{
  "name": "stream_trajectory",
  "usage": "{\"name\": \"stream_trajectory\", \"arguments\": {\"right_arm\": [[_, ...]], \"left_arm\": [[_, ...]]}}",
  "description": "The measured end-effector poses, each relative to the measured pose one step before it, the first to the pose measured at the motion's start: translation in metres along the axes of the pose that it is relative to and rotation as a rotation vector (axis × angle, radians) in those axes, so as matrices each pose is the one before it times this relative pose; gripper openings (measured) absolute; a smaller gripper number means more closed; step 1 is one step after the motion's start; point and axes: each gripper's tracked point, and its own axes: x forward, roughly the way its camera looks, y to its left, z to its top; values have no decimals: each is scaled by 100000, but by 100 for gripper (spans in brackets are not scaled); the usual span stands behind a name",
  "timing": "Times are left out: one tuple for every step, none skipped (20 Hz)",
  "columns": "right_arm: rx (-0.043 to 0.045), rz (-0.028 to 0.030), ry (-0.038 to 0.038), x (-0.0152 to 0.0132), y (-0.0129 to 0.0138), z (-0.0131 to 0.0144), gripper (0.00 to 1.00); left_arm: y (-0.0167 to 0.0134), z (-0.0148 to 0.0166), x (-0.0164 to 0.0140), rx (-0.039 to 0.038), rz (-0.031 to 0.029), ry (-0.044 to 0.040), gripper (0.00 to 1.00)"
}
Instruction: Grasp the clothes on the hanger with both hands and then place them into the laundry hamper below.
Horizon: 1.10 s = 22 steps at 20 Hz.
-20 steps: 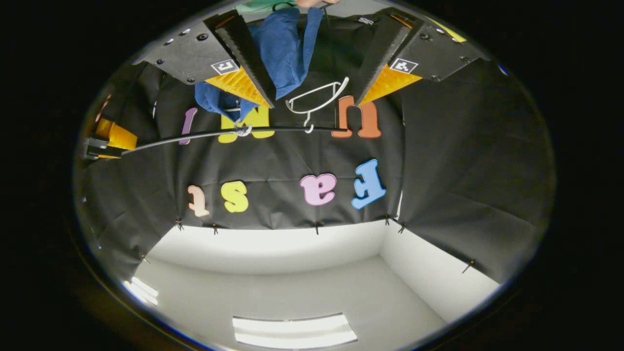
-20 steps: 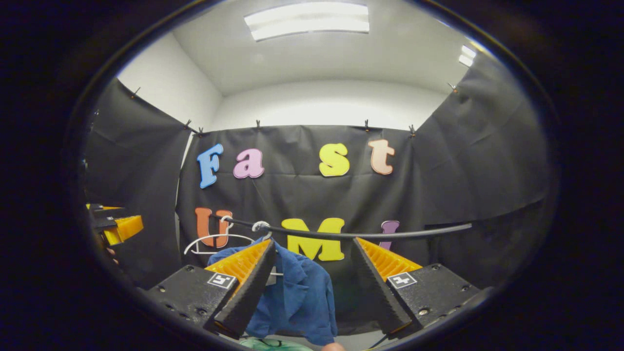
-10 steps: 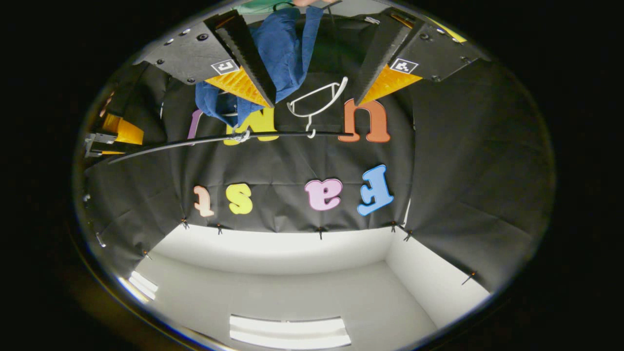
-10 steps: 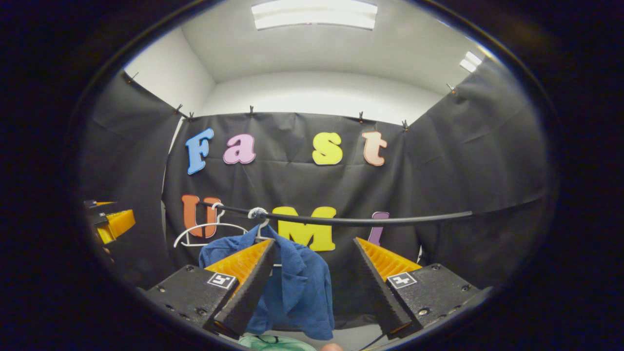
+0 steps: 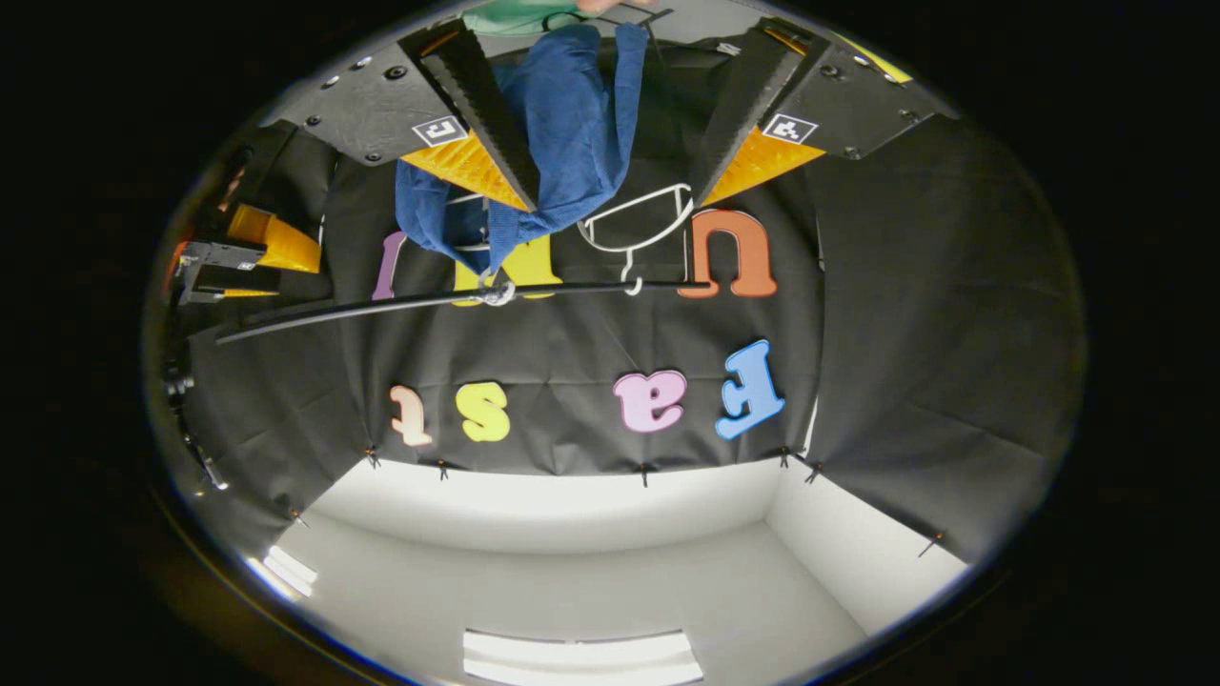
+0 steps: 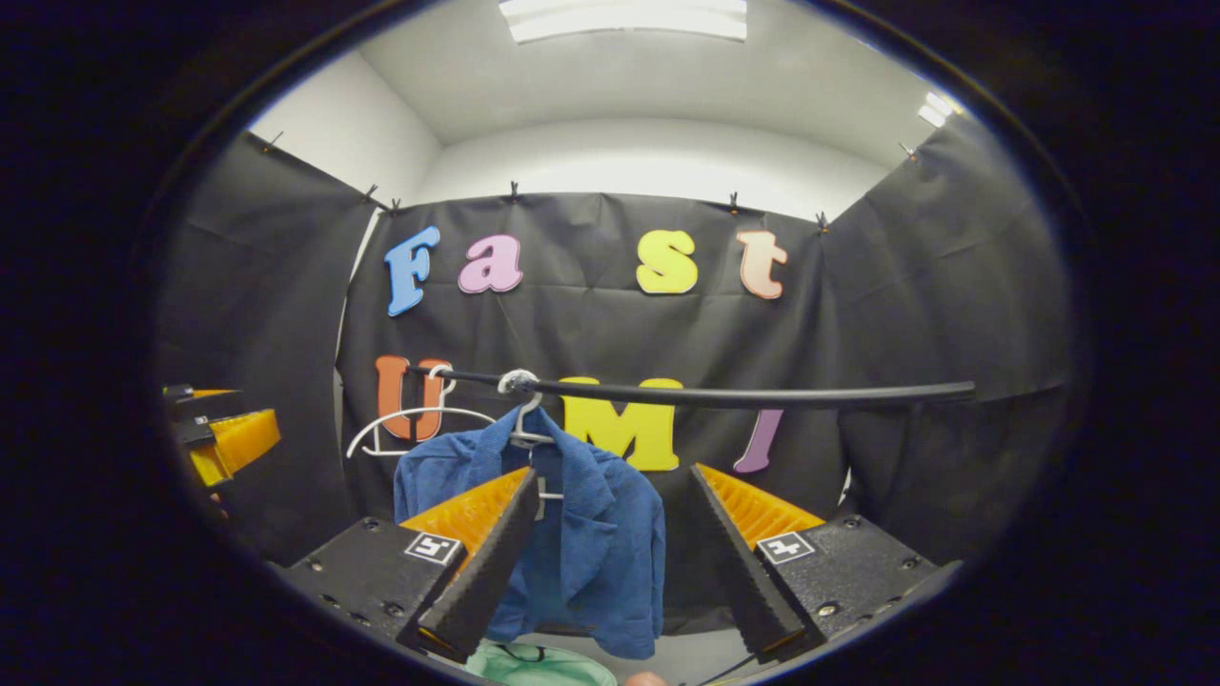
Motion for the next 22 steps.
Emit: {"name": "stream_trajectory", "arguments": {"right_arm": [[348, 1220, 1187, 313, -17, -726, 98], [406, 1182, 953, 308, 87, -569, 98], [423, 540, 1011, 393, -248, -598, 99], [460, 331, 1069, 479, -124, -621, 99], [399, 198, 1365, 372, -196, -734, 98], [454, 633, 1016, 454, -34, -621, 99], [303, 265, 976, 508, -178, -728, 98], [300, 273, 779, 492, -137, -571, 99], [370, 743, 1188, 479, 39, -705, 99], [791, 1369, 175, 612, 131, -358, 98], [248, -401, 475, 550, -243, -529, 98], [92, -979, 527, 614, -320, -382, 98], [339, -541, 725, 555, -234, -474, 98], [682, 94, 360, 668, 10, -333, 98], [453, -353, 1251, 671, -110, -694, 98], [540, 54, 1246, 669, -141, -504, 98], [319, -261, 1379, 708, -85, -546, 99], [35, 90, 1142, 705, -33, -449, 98], [-262, -430, 997, 610, -195, -478, 99], [-267, 104, 333, 657, -94, -273, 98], [-296, -279, 480, 642, -93, -401, 99], [-273, 472, 509, 592, 32, -308, 98]], "left_arm": [[-261, -494, 198, 31, 825, 981, 100], [-165, -586, 308, 95, 838, 1518, 100], [-206, -660, 218, -134, 627, 1476, 97], [-378, -637, 318, -224, 35, 1594, 97], [-451, -494, 387, -109, -173, 1067, 98], [-534, -762, 322, 30, -272, 1250, 100], [-392, -550, 417, 115, -618, 843, 100], [-485, -649, 590, 291, -634, 1764, 100], [-565, -626, 507, 334, -950, 1322, 100], [-515, -487, 492, 222, -611, 1403, 100], [-493, -409, 686, 117, -1031, 903, 100], [-426, -395, 465, 449, -842, 939, 100], [-483, -146, 517, 171, -869, 242, 100], [-443, -285, 715, 3, -938, 513, 97], [-471, -388, 639, -192, -1026, 845, 97], [-530, -457, 769, -205, -1242, 742, 97], [-599, -523, 904, -138, -948, 1134, 97], [-401, -570, 727, -353, -977, 1187, 100], [-375, -472, 763, -599, -670, 853, 100], [-372, -515, 565, -923, -900, 1000, 100], [-342, -408, 814, -939, -758, 1197, 97], [-372, -416, 734, -1054, -605, 1409, 97]]}}
